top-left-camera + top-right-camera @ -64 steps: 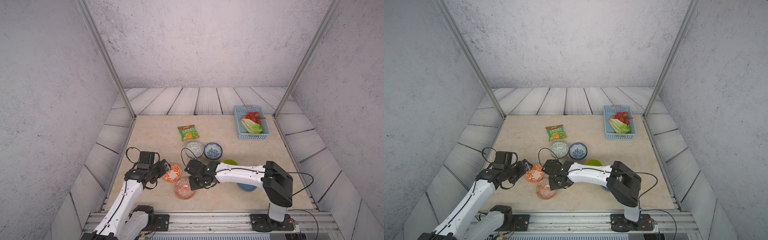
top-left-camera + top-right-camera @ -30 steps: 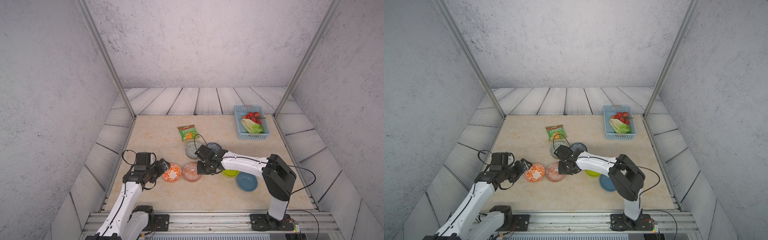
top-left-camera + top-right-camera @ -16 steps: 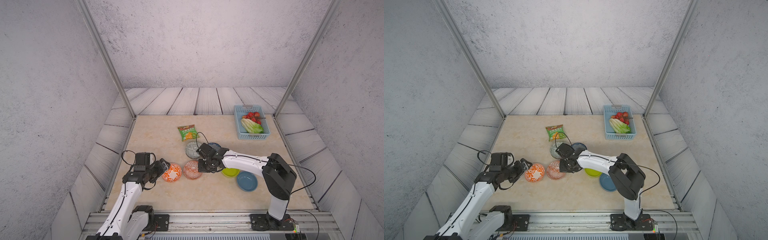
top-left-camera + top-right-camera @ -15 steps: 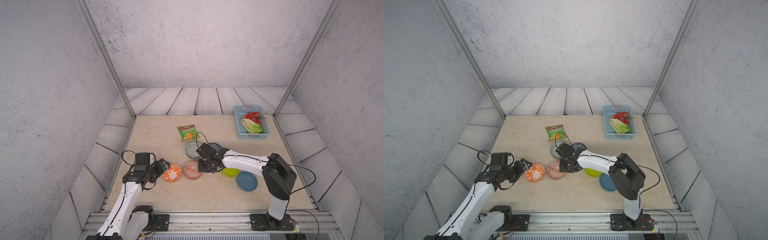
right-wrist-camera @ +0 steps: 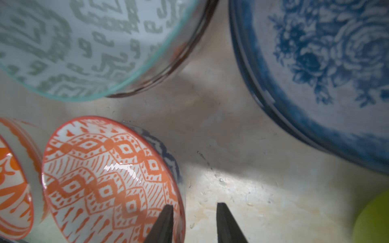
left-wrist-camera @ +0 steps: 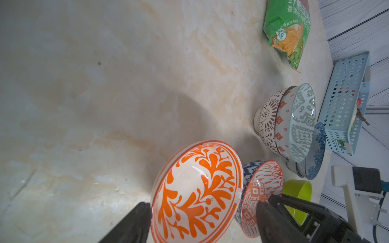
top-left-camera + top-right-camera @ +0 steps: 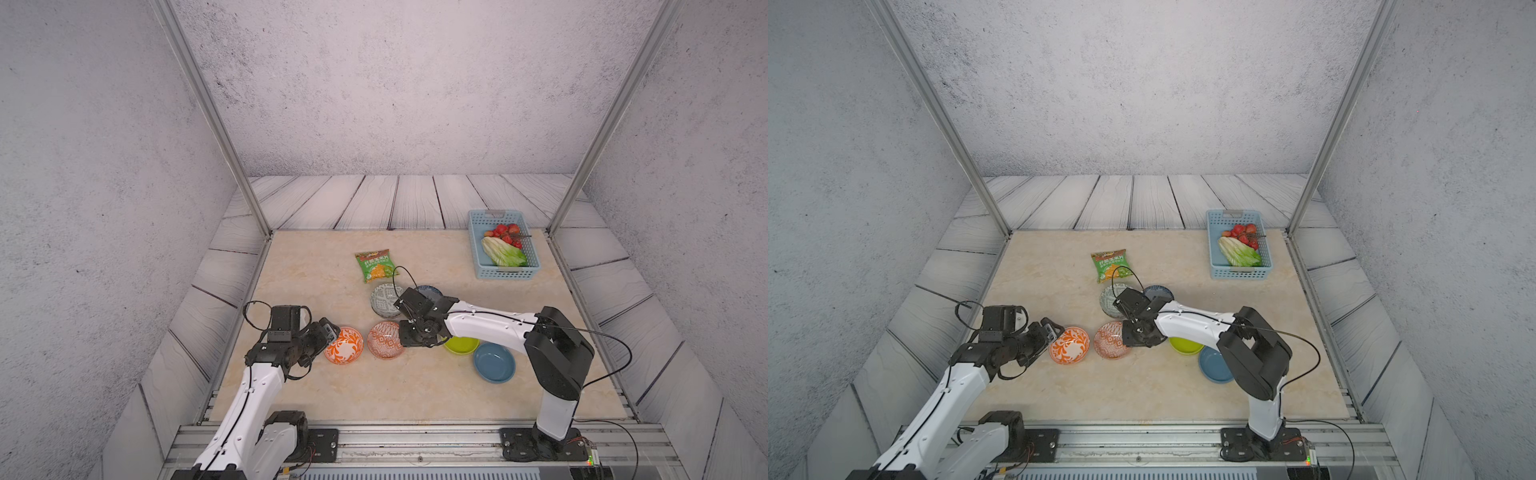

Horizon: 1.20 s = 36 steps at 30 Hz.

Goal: Stack the bowls
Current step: Move the bowl to the center of the board.

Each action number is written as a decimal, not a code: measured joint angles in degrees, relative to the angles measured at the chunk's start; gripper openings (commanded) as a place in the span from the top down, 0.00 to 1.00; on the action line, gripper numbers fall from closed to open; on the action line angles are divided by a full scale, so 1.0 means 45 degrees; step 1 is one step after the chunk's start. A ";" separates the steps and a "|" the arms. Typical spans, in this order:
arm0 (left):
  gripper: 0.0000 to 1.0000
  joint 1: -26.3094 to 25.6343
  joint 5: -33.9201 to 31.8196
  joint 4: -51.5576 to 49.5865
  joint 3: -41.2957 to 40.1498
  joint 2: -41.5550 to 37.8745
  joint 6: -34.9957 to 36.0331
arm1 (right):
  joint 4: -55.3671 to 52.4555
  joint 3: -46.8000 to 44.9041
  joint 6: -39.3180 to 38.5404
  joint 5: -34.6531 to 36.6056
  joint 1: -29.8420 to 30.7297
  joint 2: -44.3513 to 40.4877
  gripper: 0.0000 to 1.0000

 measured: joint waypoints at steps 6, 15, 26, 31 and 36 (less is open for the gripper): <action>0.25 0.0000 -0.0238 -0.0544 0.0000 -0.0121 -0.0097 | 0.0019 -0.0627 -0.0044 0.0262 0.0000 -0.1452 0.58; 0.42 0.0000 -0.1268 -0.1831 0.0000 -0.0369 -0.0447 | -0.0325 -0.1535 -0.0087 0.1622 0.0000 -0.4075 0.46; 0.46 -0.0029 -0.1642 -0.2215 0.0000 0.0102 -0.0578 | -0.0899 -0.3099 0.0559 0.4609 0.0000 -0.6674 0.01; 0.58 -0.0170 -0.1695 -0.2176 0.0005 0.0695 -0.0612 | -0.0937 -0.3847 0.1025 0.5659 -0.0039 -0.7630 0.01; 0.68 -0.0369 -0.1729 -0.2084 0.0005 0.1146 -0.0607 | -0.0913 -0.3857 0.1069 0.5795 -0.0049 -0.7597 0.01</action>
